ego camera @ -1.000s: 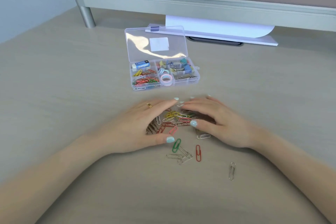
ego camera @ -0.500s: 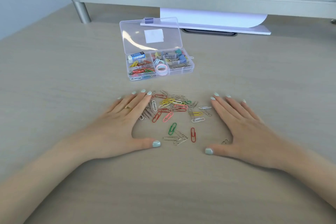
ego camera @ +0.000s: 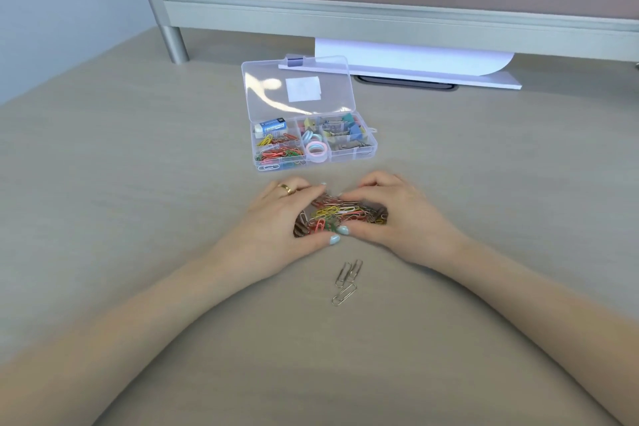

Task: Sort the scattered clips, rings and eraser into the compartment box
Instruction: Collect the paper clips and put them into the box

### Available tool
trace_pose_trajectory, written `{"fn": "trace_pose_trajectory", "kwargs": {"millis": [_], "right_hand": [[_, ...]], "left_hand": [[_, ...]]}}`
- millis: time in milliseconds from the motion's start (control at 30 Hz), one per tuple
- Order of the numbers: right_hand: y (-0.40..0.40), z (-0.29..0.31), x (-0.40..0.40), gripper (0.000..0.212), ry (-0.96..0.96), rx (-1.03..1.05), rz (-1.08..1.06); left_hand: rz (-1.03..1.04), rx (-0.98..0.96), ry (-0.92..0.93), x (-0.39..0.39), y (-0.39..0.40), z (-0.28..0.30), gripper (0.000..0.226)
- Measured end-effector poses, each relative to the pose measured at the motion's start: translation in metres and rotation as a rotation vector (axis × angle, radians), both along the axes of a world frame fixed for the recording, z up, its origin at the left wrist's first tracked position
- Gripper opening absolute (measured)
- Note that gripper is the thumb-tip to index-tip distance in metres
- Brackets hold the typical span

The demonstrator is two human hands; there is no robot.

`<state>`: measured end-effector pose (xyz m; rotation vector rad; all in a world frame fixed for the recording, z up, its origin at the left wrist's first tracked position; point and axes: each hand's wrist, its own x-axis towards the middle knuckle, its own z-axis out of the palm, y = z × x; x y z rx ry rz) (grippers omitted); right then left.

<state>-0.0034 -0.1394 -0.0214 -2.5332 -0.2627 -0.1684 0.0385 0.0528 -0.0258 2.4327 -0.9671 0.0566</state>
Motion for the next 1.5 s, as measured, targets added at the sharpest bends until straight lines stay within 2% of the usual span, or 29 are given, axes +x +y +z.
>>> {"fn": "trace_pose_trajectory", "kwargs": {"millis": [167, 333, 600, 867, 1100, 1267, 1367, 1500], "right_hand": [[-0.005, 0.003, 0.007, 0.021, 0.028, 0.131, 0.052], [-0.010, 0.001, 0.014, 0.012, 0.022, 0.134, 0.053], [-0.010, 0.004, 0.012, 0.006, -0.001, 0.165, 0.038], [-0.013, 0.005, 0.008, 0.010, -0.012, 0.365, -0.030], [-0.011, 0.008, 0.013, 0.019, 0.013, 0.448, -0.090], [-0.007, 0.016, 0.021, 0.014, 0.032, 0.441, -0.105], [-0.003, 0.022, 0.029, 0.010, 0.028, 0.449, -0.103], [0.007, 0.030, 0.039, 0.013, -0.012, 0.469, -0.078]], "left_hand": [[-0.021, -0.117, 0.059, 0.008, -0.006, 0.002, 0.026], [0.002, -0.133, 0.079, 0.011, -0.012, 0.006, 0.004], [0.040, -0.191, 0.109, 0.012, -0.010, 0.008, 0.006], [0.052, -0.298, 0.151, 0.012, -0.003, 0.008, 0.005], [0.086, -0.354, 0.119, 0.020, 0.002, 0.016, 0.010], [0.198, -0.415, 0.079, 0.042, 0.011, 0.033, 0.009], [0.264, -0.406, 0.025, 0.063, 0.015, 0.044, 0.008], [0.331, -0.298, -0.023, 0.092, 0.016, 0.042, 0.008]]}}
